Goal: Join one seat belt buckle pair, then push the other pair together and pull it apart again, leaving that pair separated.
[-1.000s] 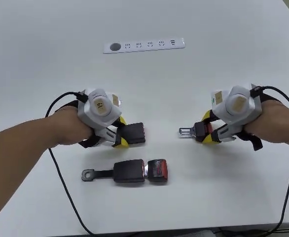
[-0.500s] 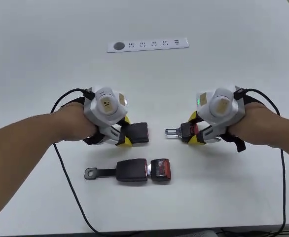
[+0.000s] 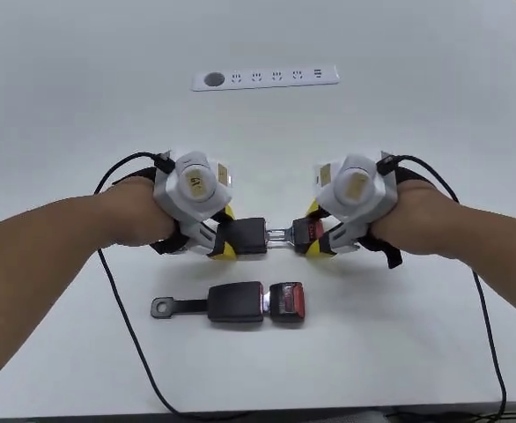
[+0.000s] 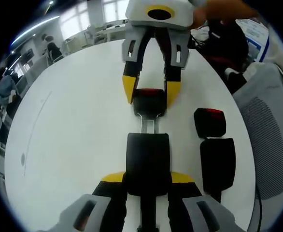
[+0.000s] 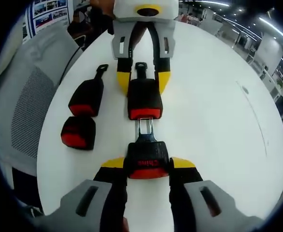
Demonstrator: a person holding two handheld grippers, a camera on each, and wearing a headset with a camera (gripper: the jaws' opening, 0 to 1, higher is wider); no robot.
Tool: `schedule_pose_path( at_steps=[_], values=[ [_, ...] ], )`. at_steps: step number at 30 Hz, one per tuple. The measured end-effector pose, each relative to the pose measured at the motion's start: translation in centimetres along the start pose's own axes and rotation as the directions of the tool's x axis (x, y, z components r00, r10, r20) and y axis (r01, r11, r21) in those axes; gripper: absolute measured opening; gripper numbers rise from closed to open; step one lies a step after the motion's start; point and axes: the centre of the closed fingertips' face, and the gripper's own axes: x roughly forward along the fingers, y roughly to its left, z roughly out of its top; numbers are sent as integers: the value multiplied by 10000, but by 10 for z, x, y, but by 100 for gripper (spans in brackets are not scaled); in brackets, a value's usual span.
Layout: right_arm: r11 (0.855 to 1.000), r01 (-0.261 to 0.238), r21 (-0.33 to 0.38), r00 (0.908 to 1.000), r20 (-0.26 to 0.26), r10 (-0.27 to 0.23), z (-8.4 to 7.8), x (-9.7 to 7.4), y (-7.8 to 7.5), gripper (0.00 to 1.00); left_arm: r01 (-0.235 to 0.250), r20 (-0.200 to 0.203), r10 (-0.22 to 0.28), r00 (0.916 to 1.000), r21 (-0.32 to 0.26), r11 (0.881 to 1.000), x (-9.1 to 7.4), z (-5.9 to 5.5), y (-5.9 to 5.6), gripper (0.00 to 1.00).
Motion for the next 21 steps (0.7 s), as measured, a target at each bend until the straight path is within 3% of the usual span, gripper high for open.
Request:
schedule_pose_path(
  at_steps=[9, 11, 15, 21],
  values=[
    [9999, 124, -40, 9992, -367, -125, -1, -2, 1, 32, -2, -87, 2, 10000, 29, 10000, 0, 1, -1, 33],
    [9998, 99, 167, 9999, -124, -97, 3, -1, 1, 32, -19, -130, 19, 9999, 17, 10000, 0, 0, 0, 33],
    [9998, 155, -79, 9999, -2, -155, 11, 3, 3, 32, -24, -89, 24, 10000, -10, 10000, 0, 0, -1, 33],
    [9999, 88, -78, 9999, 79, -87, 10, 6, -1, 32, 7, -78, -7, 10000, 73, 10000, 1, 0, -1, 32]
  ],
)
